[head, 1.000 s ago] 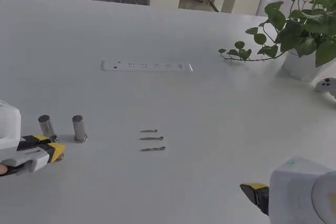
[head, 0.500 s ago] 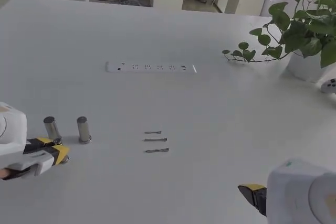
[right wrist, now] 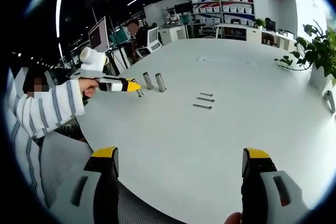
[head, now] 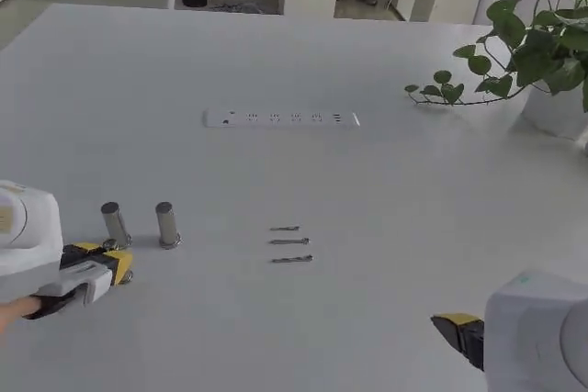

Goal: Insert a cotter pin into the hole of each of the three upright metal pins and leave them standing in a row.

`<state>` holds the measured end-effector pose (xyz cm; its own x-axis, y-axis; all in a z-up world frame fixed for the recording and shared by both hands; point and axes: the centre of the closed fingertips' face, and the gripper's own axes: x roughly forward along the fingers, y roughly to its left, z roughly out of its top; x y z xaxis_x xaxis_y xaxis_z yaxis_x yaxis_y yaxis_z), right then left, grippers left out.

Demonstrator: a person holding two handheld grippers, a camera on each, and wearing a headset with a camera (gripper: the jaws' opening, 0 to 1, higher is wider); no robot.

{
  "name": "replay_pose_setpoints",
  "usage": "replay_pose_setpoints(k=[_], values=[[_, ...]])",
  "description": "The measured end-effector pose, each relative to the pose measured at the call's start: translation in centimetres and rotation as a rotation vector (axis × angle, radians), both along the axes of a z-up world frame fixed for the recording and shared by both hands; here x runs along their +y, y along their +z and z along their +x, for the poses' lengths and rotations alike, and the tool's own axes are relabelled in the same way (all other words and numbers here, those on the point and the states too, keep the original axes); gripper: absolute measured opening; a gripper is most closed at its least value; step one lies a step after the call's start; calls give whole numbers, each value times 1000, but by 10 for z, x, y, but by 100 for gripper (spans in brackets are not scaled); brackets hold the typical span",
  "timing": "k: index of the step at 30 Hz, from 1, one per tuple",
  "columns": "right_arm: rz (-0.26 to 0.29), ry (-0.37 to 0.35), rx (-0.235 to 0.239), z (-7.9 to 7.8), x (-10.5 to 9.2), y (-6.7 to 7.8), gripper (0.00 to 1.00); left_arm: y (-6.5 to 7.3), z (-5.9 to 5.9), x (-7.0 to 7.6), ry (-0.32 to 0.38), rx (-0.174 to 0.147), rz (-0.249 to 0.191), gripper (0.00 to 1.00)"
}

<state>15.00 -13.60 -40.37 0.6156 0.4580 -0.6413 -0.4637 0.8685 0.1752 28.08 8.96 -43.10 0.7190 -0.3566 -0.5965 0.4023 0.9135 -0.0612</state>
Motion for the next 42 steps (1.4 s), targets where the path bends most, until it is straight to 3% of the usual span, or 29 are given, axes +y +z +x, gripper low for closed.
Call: replay_pose_setpoints(k=[9,18,28,31,33,42], values=[[26,24,-7,-1,4,-1,97,6,-17,-4,41,4,2,5],[15,37,-18,-1,3,-1,98,6,-33,-15,45,8,15,5],[-4,50,-26,-2,2,1,98,-5,-48,-26,12,-9,121,5],[-4,54,-30,-3,3,3,98,-9,-53,-29,8,8,108,5],[-5,57,-30,-4,4,3,97,-14,-57,-32,21,33,73,5],[4,64,-31,-7,8,3,97,-22,-68,-41,0,30,93,5]])
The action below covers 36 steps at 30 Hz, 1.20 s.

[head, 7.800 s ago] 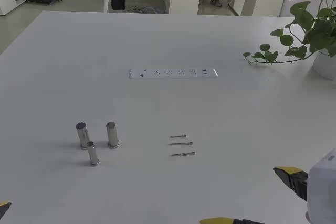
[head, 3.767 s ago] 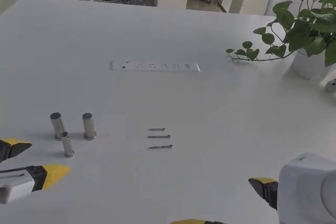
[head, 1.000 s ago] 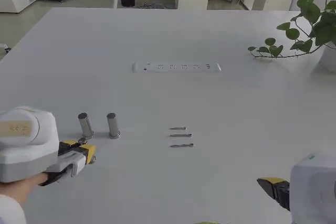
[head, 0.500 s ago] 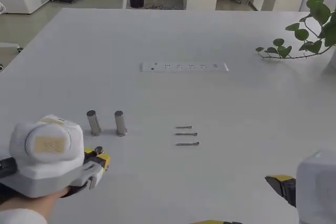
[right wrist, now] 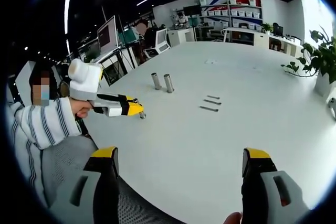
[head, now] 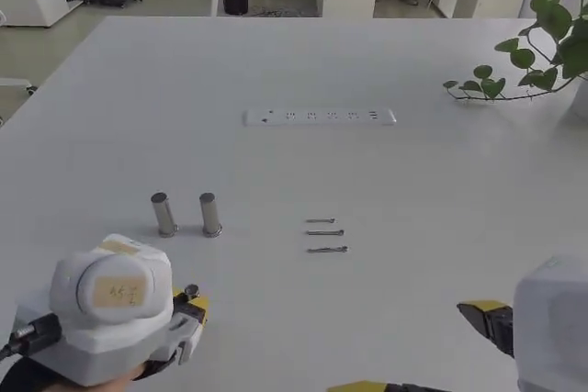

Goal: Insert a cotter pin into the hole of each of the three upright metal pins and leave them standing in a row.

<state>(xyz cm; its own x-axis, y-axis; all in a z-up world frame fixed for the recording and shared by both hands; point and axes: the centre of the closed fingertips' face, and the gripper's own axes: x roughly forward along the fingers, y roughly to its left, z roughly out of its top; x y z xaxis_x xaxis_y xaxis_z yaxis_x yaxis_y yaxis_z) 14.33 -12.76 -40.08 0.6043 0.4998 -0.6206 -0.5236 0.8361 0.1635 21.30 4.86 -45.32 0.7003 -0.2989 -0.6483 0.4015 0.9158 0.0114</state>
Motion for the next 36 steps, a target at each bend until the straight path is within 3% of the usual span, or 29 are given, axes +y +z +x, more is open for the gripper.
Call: replay_pose_setpoints(k=[13,27,32,36], values=[[-7,9,6,0,1,0,97,-5,-3,-8,8,-12,8,5],[-1,11,6,0,2,0,97,-9,-1,-9,30,-22,-11,5],[10,12,4,0,4,2,96,-8,-1,-10,15,-64,8,5],[17,16,-2,0,5,4,97,-8,-1,-10,23,-72,13,6]])
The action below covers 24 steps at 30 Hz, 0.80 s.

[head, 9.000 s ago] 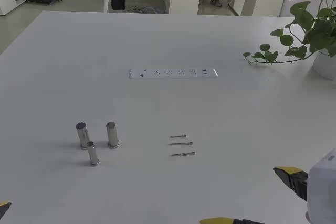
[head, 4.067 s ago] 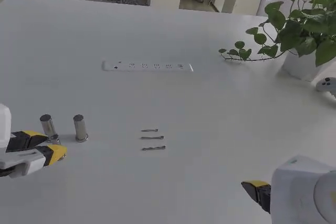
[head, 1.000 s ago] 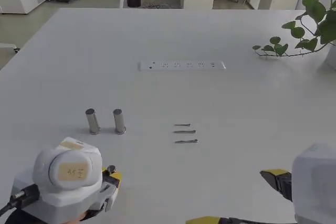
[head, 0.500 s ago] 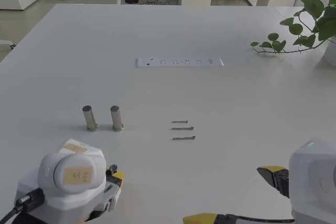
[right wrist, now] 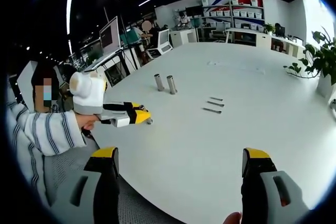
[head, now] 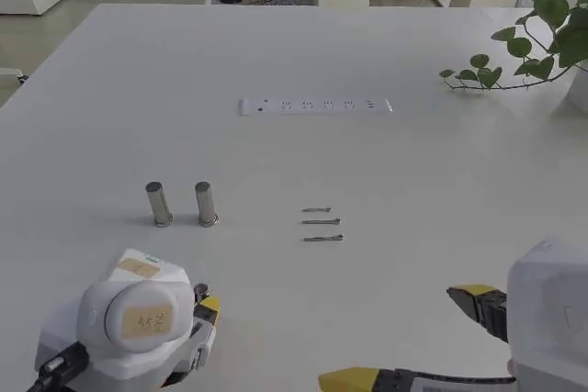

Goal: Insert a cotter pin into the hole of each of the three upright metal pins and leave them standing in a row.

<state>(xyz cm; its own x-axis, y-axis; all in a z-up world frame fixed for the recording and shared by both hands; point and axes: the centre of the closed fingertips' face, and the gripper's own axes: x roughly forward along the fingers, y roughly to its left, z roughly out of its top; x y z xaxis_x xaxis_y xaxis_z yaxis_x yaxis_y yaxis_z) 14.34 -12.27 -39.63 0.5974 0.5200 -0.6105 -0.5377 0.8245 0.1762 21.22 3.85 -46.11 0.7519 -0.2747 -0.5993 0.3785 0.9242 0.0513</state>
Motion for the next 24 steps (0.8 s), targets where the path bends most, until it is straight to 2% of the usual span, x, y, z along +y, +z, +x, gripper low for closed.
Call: replay_pose_setpoints(k=[5,7,8,10,14,17,18,19,21,22,24], values=[[45,-6,2,0,4,4,97,0,0,3,3,7,-9,6],[46,-5,4,0,4,4,97,-1,-1,6,-27,5,46,7],[43,-2,5,-1,4,3,97,-1,0,4,-38,-10,64,8],[35,10,4,-2,6,2,96,-1,-2,3,-44,-6,60,13],[41,15,4,-2,8,3,96,0,-2,0,-49,-3,46,31],[38,20,5,-2,8,3,95,4,-1,-2,-66,-4,26,35],[37,21,6,-2,8,3,95,6,-1,-4,-78,-9,22,38],[36,21,7,-3,8,3,95,8,1,-12,-163,-32,35,40],[36,24,10,-3,9,3,95,12,0,-19,-235,-42,41,51],[34,27,10,-3,9,3,95,15,0,-24,-267,-51,26,56],[30,27,10,-3,8,3,95,22,0,-27,-284,-63,-3,65]])
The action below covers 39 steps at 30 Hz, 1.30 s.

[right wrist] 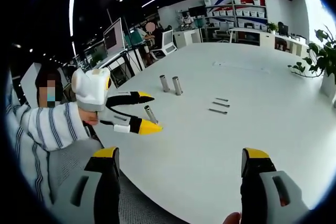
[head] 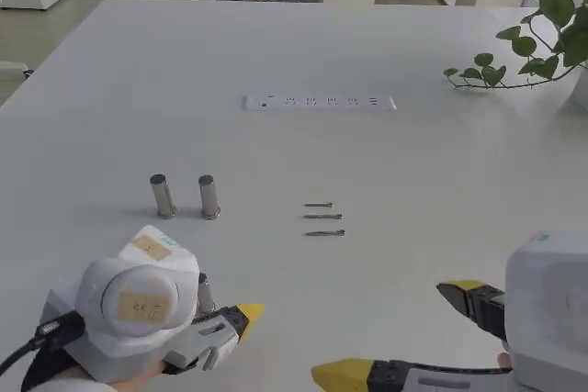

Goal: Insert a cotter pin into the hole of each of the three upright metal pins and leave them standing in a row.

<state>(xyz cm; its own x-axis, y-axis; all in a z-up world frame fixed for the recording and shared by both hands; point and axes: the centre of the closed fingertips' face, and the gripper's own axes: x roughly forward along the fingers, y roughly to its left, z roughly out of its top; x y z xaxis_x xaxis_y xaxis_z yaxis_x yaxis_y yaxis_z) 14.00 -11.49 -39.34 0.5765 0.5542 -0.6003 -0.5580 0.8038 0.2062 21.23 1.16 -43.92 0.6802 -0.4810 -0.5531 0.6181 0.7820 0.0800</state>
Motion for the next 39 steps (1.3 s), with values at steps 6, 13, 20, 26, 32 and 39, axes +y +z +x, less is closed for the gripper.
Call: replay_pose_setpoints(k=[6,13,20,26,32,39], values=[[0,-12,1,2,-3,1,95,16,-9,-5,-82,26,-100,73],[-6,-12,5,2,0,1,95,37,-26,-7,-219,-6,-168,86],[-13,-4,12,3,5,0,95,52,-31,4,-245,-1,-239,95],[-20,-8,12,5,8,-1,95,53,-31,16,-253,24,-249,99],[-34,-16,5,10,8,2,95,42,-37,23,-254,73,-218,99],[-56,-18,3,13,8,3,94,37,-43,32,-245,95,-218,99]])
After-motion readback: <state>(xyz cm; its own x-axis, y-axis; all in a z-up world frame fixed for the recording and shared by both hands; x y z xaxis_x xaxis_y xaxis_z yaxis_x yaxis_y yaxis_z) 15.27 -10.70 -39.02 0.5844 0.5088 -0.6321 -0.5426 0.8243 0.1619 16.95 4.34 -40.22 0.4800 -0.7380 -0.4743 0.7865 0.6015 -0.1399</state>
